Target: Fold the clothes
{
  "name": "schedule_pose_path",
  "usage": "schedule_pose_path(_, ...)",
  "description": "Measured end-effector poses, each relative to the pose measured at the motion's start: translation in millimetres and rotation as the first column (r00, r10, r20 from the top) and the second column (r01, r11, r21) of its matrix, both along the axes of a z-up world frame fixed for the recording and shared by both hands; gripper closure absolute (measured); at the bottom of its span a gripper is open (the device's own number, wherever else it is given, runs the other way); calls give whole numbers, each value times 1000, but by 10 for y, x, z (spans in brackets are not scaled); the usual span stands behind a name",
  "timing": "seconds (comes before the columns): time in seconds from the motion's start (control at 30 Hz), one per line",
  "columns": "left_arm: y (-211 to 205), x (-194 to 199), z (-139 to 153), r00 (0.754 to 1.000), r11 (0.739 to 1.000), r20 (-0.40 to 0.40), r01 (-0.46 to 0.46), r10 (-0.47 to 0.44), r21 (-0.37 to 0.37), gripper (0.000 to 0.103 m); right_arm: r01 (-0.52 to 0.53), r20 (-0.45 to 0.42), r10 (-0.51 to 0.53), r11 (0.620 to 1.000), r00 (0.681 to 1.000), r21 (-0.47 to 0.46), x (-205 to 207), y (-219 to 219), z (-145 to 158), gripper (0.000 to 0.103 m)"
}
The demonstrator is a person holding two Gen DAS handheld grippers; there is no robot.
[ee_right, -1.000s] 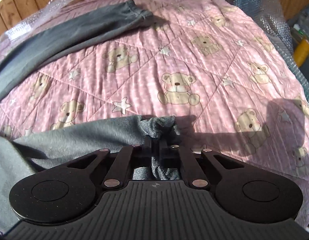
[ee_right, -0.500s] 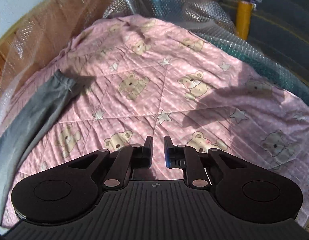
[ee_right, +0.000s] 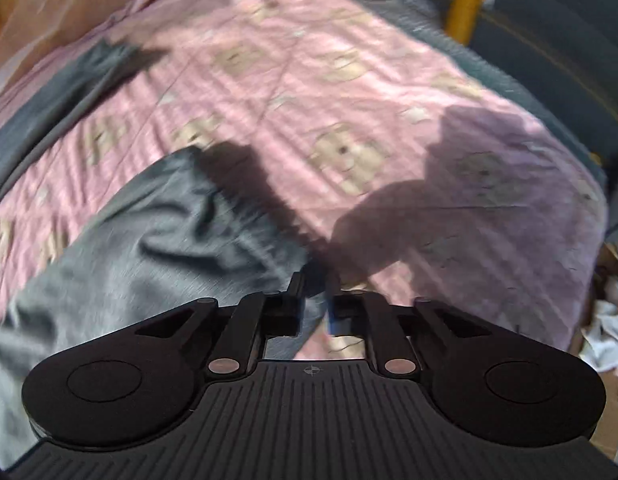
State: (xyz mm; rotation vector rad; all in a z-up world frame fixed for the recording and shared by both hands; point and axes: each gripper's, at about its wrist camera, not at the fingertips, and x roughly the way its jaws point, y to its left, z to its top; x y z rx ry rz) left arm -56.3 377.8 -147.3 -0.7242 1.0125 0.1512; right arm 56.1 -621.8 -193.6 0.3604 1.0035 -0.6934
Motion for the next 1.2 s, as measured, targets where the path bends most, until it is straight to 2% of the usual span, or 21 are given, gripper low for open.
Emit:
schedule_pose_path(0.03, 11, 43, 91, 999, 1000, 29, -14, 14, 2, 57, 23, 32, -22, 999, 999, -27, -16, 9, 71, 63)
schedule_pose_path(0.1, 33, 181, 230, 995, 999, 90, -37, 38, -11, 50, 46, 77, -41, 997, 996, -58, -5, 78, 199, 60)
schedule_pose_path(0.2, 40, 736, 224, 987, 997, 152, -48, 57, -63, 41, -13, 102, 17, 999, 995, -40, 141, 437, 333, 57)
schedule_pose_path(0.27, 43, 1288, 92, 985, 994, 164, -32, 49, -108, 39, -107, 109, 111, 994, 988, -36, 265, 839, 398, 46)
schedule_pose_path(0.4, 14, 2326, -354, 993, 983, 120, 12, 11, -182, 39, -276, 108, 277, 961, 955, -21, 474, 1731, 505, 40)
schedule_pose_path(0.47, -2, 2692, -557, 995, 982, 96, 36, -19, -186, 40, -338, 108, 336, 941, 936, -2, 529, 2147, 554, 35)
schedule_pose_path(0.53, -19, 2903, -686, 993, 976, 112, 58, -35, -211, 41, -365, 103, 360, 931, 927, 24, 494, 2542, 565, 33)
schedule_pose_path(0.67, -42, 3089, -848, 984, 954, 155, 133, -93, -269, 51, -433, 54, 430, 898, 901, 77, 405, 3225, 451, 33)
schedule_pose_path(0.73, -40, 3127, -912, 980, 941, 172, 152, -103, -303, 67, -476, 33, 475, 874, 879, 96, 383, 3524, 364, 33)
schedule_pose_path(0.77, -43, 3140, -914, 974, 935, 195, 169, -112, -310, 95, -487, 22, 487, 868, 873, 98, 376, 3675, 315, 33)
schedule_pose_path(0.8, -51, 3145, -832, 962, 943, 244, 193, -127, -270, 97, -500, 12, 502, 858, 865, 115, 390, 3787, 264, 33)
schedule_pose_path(0.83, -39, 3084, -625, 936, 959, 335, 189, -111, -210, 97, -512, 0, 516, 849, 856, 129, 403, 3894, 215, 33)
schedule_pose_path(0.9, -12, 2957, -203, 854, 983, 512, 160, -92, -90, 98, -528, -38, 537, 839, 843, 127, 430, 4045, 123, 33)
schedule_pose_path(0.97, 145, 2911, 16, 812, 992, 584, 76, -6, -96, 98, -539, -104, 553, 832, 827, 134, 450, 4123, -9, 34)
schedule_pose_path(1.03, 236, 3064, -112, 842, 988, 538, 64, 22, -141, 97, -533, -164, 550, 835, 819, 138, 451, 4151, -123, 34)
schedule_pose_path(1.1, 285, 3231, -370, 907, 983, 421, 84, -8, -162, 95, -510, -188, 531, 847, 826, 149, 424, 4122, -185, 34)
schedule_pose_path(1.17, 298, 3359, -637, 953, 972, 297, 127, -64, -198, 83, -496, -196, 518, 855, 832, 154, 390, 4107, -210, 30)
schedule_pose_path(1.2, 276, 3332, -690, 961, 974, 261, 141, -92, -178, 79, -494, -199, 516, 856, 833, 153, 376, 4114, -208, 29)
